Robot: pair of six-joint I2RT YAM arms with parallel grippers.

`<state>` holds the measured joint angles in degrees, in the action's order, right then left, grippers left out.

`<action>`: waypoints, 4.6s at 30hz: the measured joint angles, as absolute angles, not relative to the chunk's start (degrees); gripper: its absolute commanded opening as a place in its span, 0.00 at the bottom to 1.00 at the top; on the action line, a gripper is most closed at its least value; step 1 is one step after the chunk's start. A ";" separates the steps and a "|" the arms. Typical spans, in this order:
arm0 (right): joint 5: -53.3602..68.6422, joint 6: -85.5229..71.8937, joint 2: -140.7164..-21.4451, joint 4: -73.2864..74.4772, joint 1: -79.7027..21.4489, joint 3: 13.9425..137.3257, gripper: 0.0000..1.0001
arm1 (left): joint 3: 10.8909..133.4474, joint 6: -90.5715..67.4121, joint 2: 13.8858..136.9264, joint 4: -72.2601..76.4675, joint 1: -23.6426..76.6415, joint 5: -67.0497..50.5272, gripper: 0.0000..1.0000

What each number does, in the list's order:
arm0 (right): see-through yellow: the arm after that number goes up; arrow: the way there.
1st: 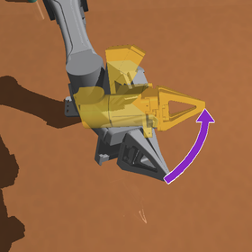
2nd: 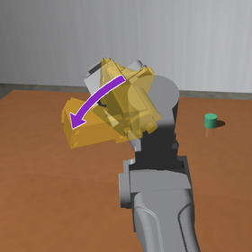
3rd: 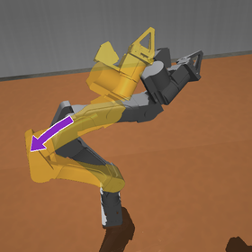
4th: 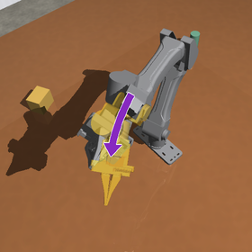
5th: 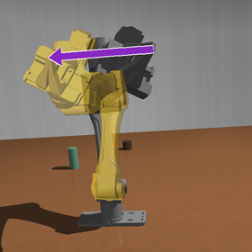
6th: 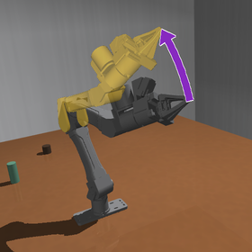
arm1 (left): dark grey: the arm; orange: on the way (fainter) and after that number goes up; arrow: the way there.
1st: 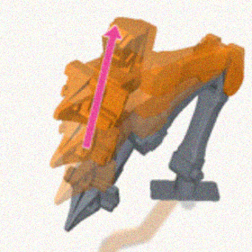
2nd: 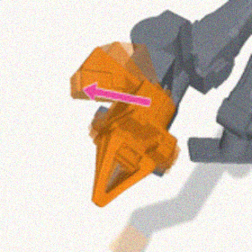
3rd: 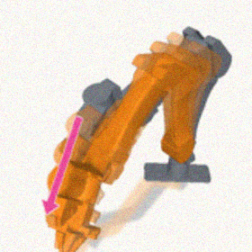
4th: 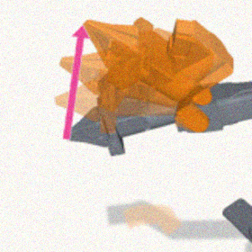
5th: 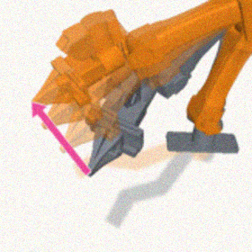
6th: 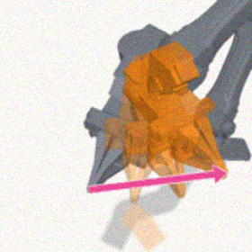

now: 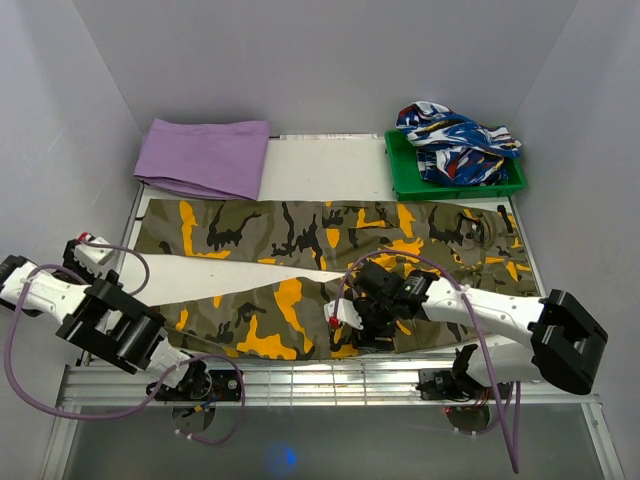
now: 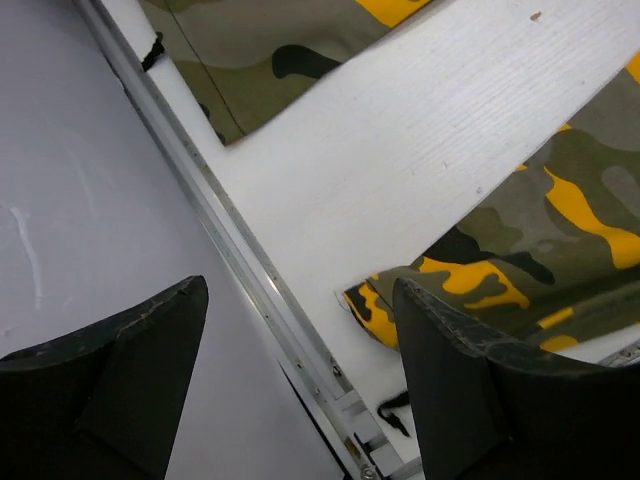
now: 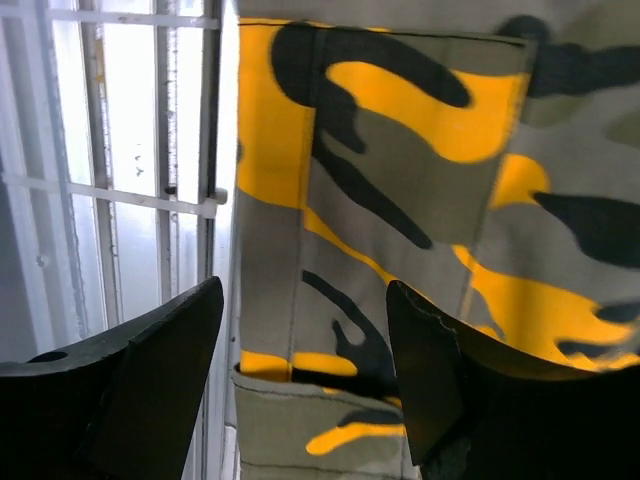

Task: Fold and stack the trousers
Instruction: Flatten the trousers out

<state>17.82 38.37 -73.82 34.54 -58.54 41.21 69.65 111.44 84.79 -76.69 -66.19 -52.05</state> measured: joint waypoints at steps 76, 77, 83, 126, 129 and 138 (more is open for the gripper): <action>10.74 43.99 -81.10 34.15 3.14 51.42 0.44 | 61.60 52.14 97.08 -46.44 -20.67 -23.51 0.51; 11.11 42.83 -80.20 34.81 4.01 53.89 0.45 | 62.70 52.12 96.44 -48.12 -20.67 -24.23 0.54; 10.59 37.65 -81.06 32.60 8.38 69.36 0.48 | 73.19 48.82 91.96 -50.50 -17.87 -30.85 0.70; 0.25 35.92 -108.16 28.80 20.47 72.36 0.27 | 59.57 28.16 100.90 -30.33 8.69 -26.72 0.26; 1.58 35.64 -108.20 30.24 21.69 73.71 0.50 | 59.55 28.12 100.90 -30.33 8.69 -26.72 0.27; 18.74 31.99 -103.85 41.04 25.74 87.46 0.53 | 59.96 27.99 101.06 -30.87 8.69 -26.81 0.28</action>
